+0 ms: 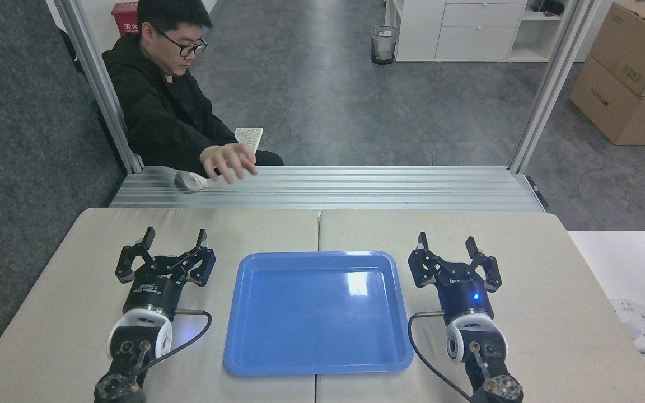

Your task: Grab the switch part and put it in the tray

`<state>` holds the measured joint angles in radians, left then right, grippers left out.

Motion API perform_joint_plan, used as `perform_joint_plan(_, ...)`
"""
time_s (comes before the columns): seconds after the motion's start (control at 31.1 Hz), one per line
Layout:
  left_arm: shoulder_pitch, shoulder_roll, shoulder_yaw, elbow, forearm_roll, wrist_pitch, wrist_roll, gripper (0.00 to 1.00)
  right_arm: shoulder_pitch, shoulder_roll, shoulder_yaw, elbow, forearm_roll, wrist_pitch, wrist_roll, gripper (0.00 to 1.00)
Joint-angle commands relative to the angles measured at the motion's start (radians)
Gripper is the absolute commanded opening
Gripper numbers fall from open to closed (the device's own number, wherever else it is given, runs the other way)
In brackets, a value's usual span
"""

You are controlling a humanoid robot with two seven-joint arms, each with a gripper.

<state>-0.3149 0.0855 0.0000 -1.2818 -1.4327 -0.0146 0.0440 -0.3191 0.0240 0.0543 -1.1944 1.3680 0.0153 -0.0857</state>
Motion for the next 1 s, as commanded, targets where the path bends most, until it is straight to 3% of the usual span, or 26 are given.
perform_joint_plan(0.0,0.011,0.000,0.026,0.001,0.000,-0.001,0.000,1.00,0.000,-0.001,-0.001,-0.001,-0.001,0.000,0.000,1.00)
perform_joint_plan(0.96,0.013,-0.001,0.028,0.001,0.000,0.001,0.002,0.99,0.000,0.001,-0.002,-0.001,-0.001,0.000,0.000,1.00)
